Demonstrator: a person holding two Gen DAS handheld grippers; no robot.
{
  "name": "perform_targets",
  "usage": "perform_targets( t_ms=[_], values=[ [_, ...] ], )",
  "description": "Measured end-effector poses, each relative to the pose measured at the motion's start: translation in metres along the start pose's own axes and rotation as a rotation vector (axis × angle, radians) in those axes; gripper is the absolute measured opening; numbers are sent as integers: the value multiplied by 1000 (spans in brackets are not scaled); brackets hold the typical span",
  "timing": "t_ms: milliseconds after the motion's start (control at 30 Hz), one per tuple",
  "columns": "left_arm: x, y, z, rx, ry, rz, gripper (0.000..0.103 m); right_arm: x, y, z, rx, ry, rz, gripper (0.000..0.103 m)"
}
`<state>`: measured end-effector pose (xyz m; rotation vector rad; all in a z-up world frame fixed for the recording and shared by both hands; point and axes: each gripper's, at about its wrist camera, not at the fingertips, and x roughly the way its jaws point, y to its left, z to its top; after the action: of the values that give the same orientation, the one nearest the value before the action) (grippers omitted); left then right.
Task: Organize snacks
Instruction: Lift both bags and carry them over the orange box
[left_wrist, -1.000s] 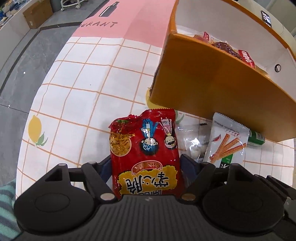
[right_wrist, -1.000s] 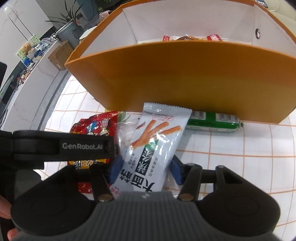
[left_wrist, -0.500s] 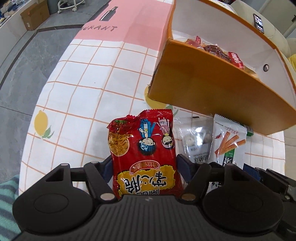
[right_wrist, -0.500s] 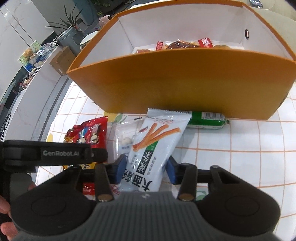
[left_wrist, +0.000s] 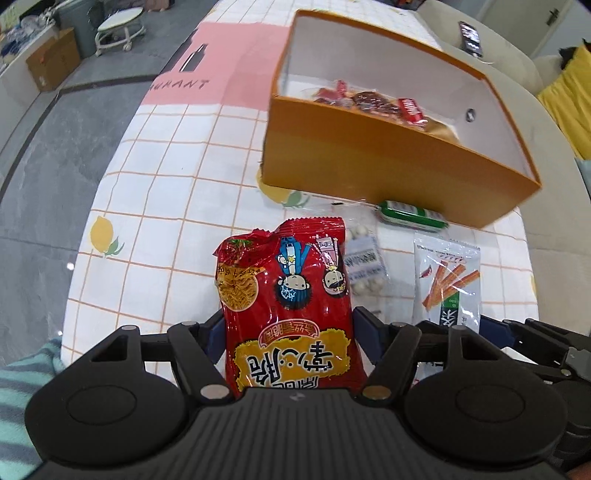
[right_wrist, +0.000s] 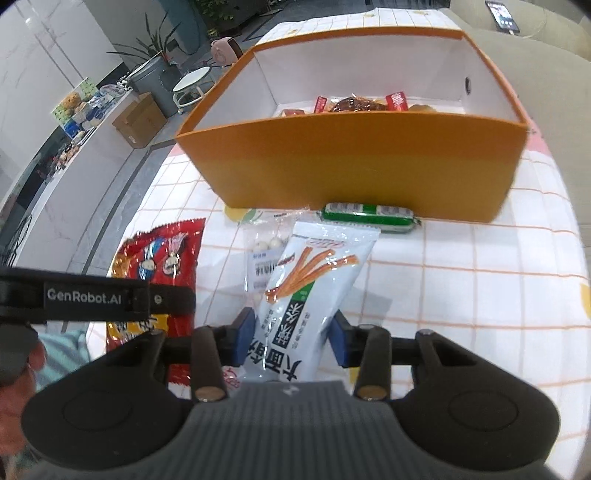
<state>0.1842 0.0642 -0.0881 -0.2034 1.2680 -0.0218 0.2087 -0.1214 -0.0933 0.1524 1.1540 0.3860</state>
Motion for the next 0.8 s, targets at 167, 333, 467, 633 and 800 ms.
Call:
perform_targets(
  t_ms=[167,333,467,633,800],
  values=[
    [-23,-13,-13,54,-35,7,79,-36,-1,-14,-7,-40,-10,40],
    [-45,-24,-21,97,-82,10,79,-71,-4,-24,-17,-102,-27,40],
    [-63,-34,-21,126,-124,2,79,-96,-10,-27,-16,-145,-36,40],
    [-77,-45,-12,155,-170,-15,79,-127,-15,-19,-39,-215,-56,40],
    [-90,-56,4,191,-220,-27,79,-154,-15,-1,-96,-283,-88,40]
  ],
)
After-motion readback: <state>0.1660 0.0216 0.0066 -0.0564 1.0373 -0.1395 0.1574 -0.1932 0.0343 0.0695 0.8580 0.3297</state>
